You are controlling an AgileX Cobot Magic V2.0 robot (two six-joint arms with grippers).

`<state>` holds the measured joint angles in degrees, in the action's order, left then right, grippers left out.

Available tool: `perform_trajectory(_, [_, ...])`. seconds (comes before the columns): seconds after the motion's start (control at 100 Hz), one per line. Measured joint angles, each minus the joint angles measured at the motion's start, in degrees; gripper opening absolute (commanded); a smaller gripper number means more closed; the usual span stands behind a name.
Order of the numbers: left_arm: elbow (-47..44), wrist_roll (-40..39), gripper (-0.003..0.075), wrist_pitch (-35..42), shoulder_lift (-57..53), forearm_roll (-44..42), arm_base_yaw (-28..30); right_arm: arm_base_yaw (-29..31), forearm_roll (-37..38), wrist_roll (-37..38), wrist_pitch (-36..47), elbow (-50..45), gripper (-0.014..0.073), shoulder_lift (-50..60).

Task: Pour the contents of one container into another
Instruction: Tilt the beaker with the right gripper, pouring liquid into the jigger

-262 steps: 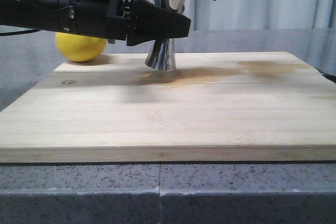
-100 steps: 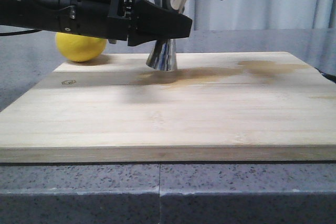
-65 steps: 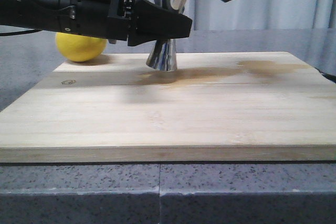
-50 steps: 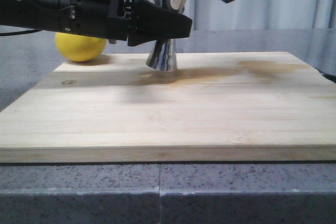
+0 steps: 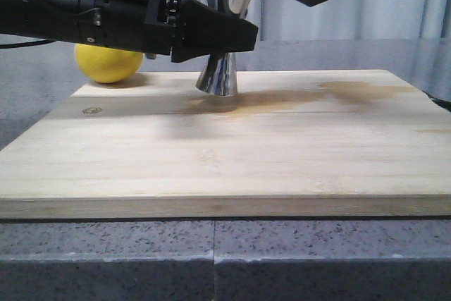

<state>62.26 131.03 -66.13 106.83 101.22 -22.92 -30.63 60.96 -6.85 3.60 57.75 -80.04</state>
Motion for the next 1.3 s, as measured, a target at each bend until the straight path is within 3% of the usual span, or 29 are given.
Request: perform_trajectory(1.3, [0.0,0.0,0.0062,0.1,0.0,-0.1,0.0,0.0,7.44,0.0,0.63,0.25,0.0247,0.0])
